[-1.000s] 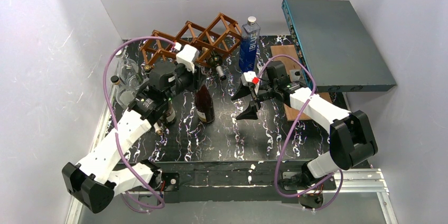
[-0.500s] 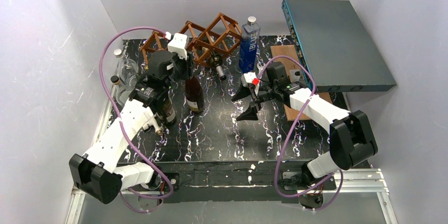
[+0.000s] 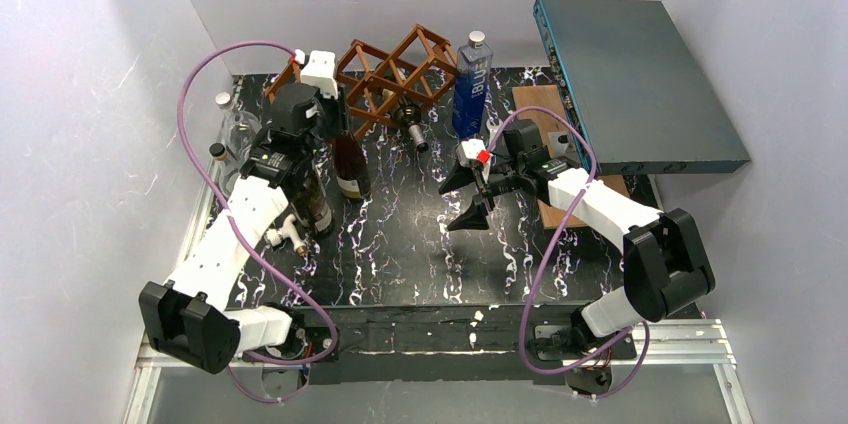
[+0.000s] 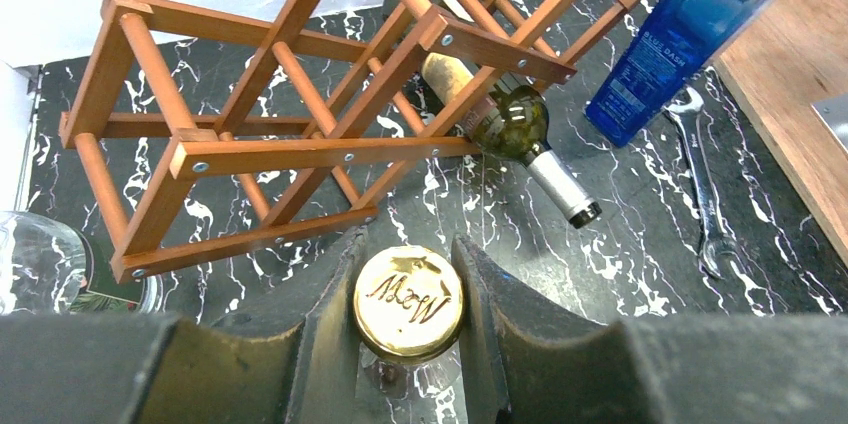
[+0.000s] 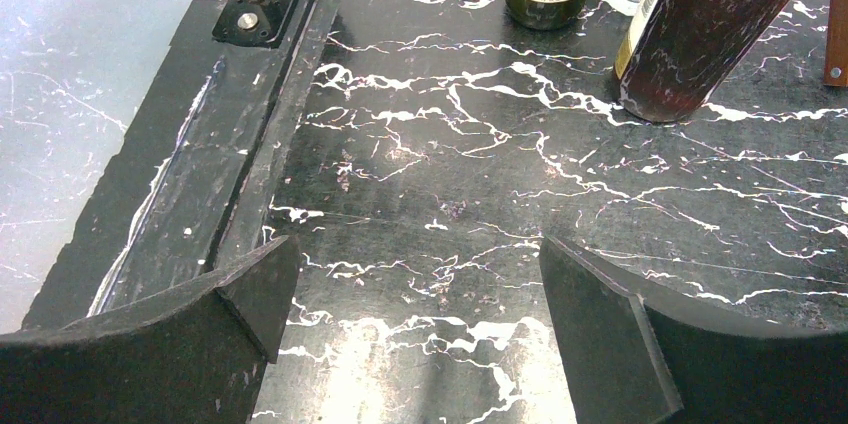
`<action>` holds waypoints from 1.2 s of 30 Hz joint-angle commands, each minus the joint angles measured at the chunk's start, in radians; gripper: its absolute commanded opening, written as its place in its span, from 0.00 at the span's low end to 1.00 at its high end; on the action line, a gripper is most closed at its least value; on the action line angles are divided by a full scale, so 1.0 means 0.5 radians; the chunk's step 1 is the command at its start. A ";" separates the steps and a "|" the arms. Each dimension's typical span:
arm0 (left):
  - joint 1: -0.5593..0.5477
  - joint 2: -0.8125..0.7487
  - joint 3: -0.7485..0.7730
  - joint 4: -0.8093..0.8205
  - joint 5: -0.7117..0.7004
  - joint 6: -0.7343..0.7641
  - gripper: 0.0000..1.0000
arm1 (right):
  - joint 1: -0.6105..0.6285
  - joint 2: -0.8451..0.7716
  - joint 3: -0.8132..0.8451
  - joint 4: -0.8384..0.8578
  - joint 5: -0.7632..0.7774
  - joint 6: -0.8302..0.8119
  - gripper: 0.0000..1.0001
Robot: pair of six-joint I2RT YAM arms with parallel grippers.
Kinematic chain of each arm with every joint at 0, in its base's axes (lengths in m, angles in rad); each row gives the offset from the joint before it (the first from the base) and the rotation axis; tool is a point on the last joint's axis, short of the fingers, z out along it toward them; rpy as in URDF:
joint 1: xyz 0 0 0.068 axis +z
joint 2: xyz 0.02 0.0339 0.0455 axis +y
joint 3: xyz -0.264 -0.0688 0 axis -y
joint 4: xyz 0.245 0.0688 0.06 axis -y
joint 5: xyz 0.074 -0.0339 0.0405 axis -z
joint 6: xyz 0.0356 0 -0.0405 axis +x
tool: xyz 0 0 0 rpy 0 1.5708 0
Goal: Take the wine bottle off the wine rack
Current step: Place the wine bottle at the center of the board, then pick up the wine bottle from the wine rack.
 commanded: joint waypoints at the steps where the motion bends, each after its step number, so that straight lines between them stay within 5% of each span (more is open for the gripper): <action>1: 0.050 -0.035 0.176 0.254 -0.113 0.035 0.08 | -0.010 -0.025 -0.006 0.035 -0.023 -0.032 0.98; 6: 0.068 -0.050 0.144 0.248 -0.117 0.005 0.42 | -0.010 -0.014 -0.009 0.035 -0.019 -0.036 0.98; 17: 0.070 -0.178 0.297 0.000 -0.070 -0.065 0.98 | -0.031 0.010 0.045 -0.096 0.021 -0.152 0.98; 28: 0.070 -0.735 0.262 -0.556 0.418 -0.372 0.98 | -0.020 0.091 0.469 -1.049 0.352 -0.738 0.98; 36: 0.071 -1.182 -0.094 -0.733 0.731 -0.676 0.98 | 0.030 0.069 0.734 -1.306 0.742 -0.615 0.98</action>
